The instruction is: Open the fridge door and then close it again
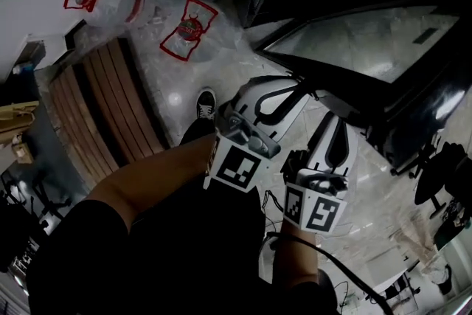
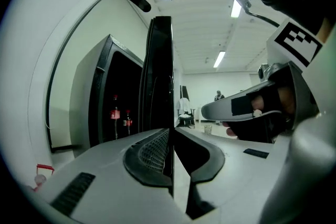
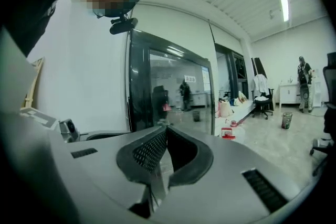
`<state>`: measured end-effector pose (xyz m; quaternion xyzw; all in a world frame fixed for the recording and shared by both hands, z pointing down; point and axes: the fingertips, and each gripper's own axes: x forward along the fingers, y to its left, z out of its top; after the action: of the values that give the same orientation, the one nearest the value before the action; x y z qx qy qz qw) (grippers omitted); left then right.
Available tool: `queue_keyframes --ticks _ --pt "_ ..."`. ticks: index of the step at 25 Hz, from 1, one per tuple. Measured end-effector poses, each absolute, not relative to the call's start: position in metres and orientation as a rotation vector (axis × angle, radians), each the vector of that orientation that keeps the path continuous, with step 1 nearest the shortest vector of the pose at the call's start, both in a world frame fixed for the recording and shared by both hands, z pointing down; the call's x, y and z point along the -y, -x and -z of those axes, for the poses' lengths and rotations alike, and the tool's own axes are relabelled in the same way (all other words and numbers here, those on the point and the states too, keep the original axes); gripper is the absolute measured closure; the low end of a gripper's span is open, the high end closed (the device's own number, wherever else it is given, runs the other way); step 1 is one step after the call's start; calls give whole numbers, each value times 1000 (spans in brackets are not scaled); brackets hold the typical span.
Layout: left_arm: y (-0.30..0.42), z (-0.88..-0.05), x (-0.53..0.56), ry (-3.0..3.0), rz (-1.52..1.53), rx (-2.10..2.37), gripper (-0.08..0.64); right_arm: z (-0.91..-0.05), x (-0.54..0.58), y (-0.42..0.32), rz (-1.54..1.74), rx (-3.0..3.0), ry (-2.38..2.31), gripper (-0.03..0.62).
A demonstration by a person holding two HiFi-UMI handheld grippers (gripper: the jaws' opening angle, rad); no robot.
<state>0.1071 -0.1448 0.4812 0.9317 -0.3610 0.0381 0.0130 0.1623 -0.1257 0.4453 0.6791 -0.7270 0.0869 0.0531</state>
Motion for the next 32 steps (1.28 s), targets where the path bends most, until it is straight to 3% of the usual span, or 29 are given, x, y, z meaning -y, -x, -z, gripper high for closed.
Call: queue_keyframes --ticks 14,32 --pt "-169 -478 103 -2756 -231 1389 526 -441 53 -257 -307 1992 -2282 577" --pt "-166 -477 107 -2779 -259 1367 528 -446 65 -254 -334 2034 -2255 577"
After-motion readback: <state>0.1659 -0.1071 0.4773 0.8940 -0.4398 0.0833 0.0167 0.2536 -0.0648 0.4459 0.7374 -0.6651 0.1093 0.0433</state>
